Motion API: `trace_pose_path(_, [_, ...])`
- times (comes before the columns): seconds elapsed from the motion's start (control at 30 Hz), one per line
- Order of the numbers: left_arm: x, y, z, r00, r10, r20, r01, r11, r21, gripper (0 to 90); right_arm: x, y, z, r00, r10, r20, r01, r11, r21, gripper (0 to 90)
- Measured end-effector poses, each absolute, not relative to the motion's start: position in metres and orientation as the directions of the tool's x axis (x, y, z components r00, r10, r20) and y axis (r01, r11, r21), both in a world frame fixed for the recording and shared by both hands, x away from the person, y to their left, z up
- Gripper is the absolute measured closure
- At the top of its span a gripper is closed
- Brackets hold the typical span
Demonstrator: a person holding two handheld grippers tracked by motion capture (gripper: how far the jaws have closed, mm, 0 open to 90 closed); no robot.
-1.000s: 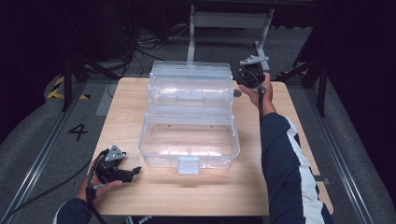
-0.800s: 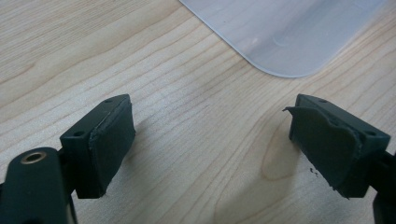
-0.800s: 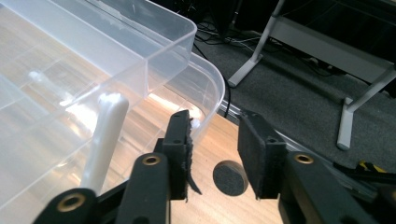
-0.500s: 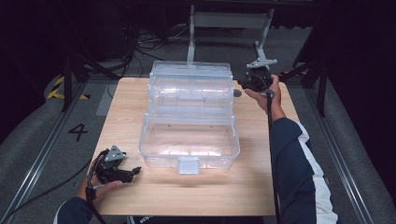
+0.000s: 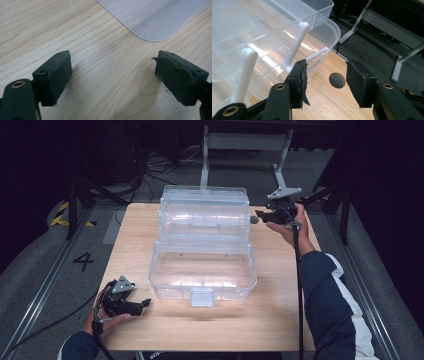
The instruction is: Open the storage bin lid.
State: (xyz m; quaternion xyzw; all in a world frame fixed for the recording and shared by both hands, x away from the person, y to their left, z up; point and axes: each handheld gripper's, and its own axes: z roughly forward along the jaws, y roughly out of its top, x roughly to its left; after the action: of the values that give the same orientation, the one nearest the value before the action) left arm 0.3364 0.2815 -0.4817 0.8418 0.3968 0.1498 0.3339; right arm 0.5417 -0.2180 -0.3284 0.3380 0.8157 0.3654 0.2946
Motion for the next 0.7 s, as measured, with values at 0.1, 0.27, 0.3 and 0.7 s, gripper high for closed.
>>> trace_pose_path(0.1, [0.336,0.281,-0.482,0.640,0.768,-0.014,0.569,-0.461,0.681,14.7,0.536,-0.219,-0.328,-0.607,0.759,-0.234,0.332,0.510,0.794,51.7])
trace_pose_path(0.27, [0.336,0.281,-0.482,0.640,0.768,-0.013,0.568,-0.462,0.681,14.7,0.525,-0.220,-0.327,-0.624,0.747,-0.231,0.327,0.517,0.791,50.1])
trace_pose_path(0.3, [0.336,0.281,-0.482,0.639,0.769,-0.014,0.569,-0.461,0.681,14.7,0.524,-0.221,-0.327,-0.624,0.744,-0.239,0.321,0.523,0.790,50.1])
trace_pose_path(0.7, [0.336,0.281,-0.482,0.639,0.769,-0.015,0.569,-0.460,0.682,14.7,0.495,-0.223,-0.329,-0.651,0.710,-0.267,0.295,0.561,0.774,47.2])
